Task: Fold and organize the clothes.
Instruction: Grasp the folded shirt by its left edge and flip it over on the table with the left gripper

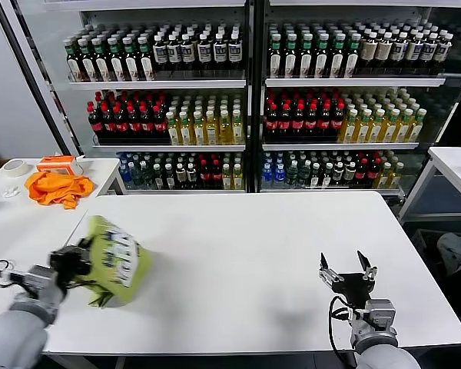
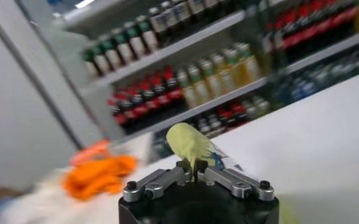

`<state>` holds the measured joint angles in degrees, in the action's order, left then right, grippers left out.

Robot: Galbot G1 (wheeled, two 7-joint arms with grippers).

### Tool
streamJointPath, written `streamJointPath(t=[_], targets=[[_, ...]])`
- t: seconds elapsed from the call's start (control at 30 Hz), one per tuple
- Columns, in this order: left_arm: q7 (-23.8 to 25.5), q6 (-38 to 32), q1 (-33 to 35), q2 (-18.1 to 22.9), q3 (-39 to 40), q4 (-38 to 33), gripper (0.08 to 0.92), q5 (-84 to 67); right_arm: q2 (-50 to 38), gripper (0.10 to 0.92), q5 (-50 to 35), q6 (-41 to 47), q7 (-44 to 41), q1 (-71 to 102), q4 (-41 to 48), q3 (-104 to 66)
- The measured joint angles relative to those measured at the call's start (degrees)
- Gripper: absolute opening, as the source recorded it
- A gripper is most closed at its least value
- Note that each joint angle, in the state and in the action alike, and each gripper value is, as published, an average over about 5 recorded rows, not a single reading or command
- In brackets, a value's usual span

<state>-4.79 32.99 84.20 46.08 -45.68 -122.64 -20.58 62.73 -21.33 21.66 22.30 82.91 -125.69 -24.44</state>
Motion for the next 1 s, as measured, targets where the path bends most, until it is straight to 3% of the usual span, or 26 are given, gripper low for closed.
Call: streamJointPath(t=[0.17, 0.33, 1.0], targets=[[0.78, 0.02, 1.94, -3.7, -5.68, 0.89, 0.106, 4.32, -0.06, 0.823, 0.0, -0.21, -0.04, -0.65, 0.62, 0.17], [0.87, 0.02, 2.49, -3.8, -5.87, 0.06, 0.106, 8.48, 0.07, 0.823, 0.02, -0.35, -0.11, -0.91, 1.28, 0.5], [-2.55, -0.23, -5.61, 16.31, 20.86, -0.59, 0.106, 13.02, -0.81, 0.823, 1.05, -0.39, -0.49, -0.22, 0.41, 0.79]])
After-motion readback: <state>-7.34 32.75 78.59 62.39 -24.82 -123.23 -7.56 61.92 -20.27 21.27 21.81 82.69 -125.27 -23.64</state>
